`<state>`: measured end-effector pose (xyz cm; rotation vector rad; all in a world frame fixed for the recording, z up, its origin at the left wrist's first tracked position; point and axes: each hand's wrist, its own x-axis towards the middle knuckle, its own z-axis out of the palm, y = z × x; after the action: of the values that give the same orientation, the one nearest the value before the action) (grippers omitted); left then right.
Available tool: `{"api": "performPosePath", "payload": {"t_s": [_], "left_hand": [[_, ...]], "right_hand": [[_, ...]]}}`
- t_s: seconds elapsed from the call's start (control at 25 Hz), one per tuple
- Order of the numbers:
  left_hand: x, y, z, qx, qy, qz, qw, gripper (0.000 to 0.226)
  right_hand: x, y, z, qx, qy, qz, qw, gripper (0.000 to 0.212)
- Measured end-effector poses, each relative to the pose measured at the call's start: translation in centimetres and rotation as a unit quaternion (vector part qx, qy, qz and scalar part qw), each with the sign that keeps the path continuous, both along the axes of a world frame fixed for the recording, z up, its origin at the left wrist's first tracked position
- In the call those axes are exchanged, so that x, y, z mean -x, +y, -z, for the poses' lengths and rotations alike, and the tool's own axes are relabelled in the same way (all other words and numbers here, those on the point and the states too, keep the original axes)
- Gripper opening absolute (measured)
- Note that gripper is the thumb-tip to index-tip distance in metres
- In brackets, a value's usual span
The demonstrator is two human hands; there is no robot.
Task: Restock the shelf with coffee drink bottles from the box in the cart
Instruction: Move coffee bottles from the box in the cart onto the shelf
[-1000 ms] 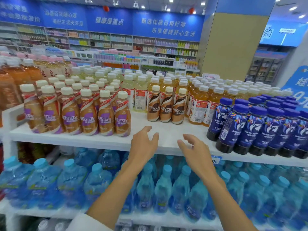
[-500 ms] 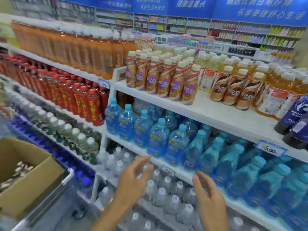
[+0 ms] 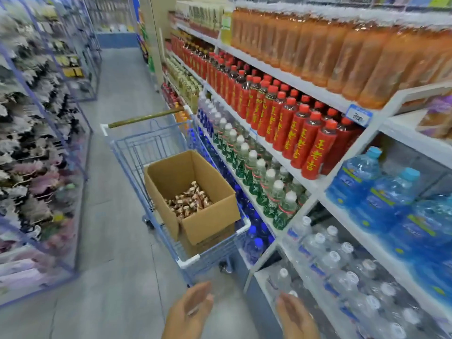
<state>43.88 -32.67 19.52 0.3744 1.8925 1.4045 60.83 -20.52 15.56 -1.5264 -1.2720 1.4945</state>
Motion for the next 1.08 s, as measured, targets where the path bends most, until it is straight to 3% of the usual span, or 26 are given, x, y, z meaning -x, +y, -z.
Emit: {"api": "performPosePath", "payload": {"t_s": [0.08, 0.16, 0.24, 0.48, 0.8, 0.96, 1.08], "left_hand": [[4.8, -0.8, 1.3, -0.003, -0.023, -0.055, 0.998, 0.024], [9.0, -1.2, 2.2, 0.013, -0.007, -0.063, 0.998, 0.022], [12.6, -1.1, 2.8, 0.015, -0.024, -0.07, 0.997, 0.021], [21.0, 2.9, 4.5, 0.017, -0.025, -0.078, 0.996, 0.022], [29.5, 14.6, 6.4, 0.085, -0.03, -0.082, 0.993, 0.022], [34.5, 21.1, 7.1, 0.099, -0.01, -0.102, 0.99, 0.023], [38.0, 25.6, 9.4, 0.133, -0.028, -0.128, 0.982, 0.027]], "right_hand": [[5.3, 0.6, -0.7, 0.022, -0.015, -0.007, 1.0, 0.046], [8.7, 0.6, -1.0, 0.026, -0.023, -0.054, 0.998, 0.022], [12.3, 0.8, -1.4, 0.033, -0.018, -0.041, 0.998, 0.015], [19.8, 5.4, -0.7, 0.116, -0.089, -0.104, 0.984, 0.013], [30.1, 18.2, 1.6, 0.096, -0.096, -0.212, 0.968, 0.011], [37.1, 24.3, 3.3, 0.087, -0.109, -0.3, 0.944, 0.013], [42.0, 27.8, 6.2, 0.082, -0.162, -0.329, 0.927, 0.02]]}}
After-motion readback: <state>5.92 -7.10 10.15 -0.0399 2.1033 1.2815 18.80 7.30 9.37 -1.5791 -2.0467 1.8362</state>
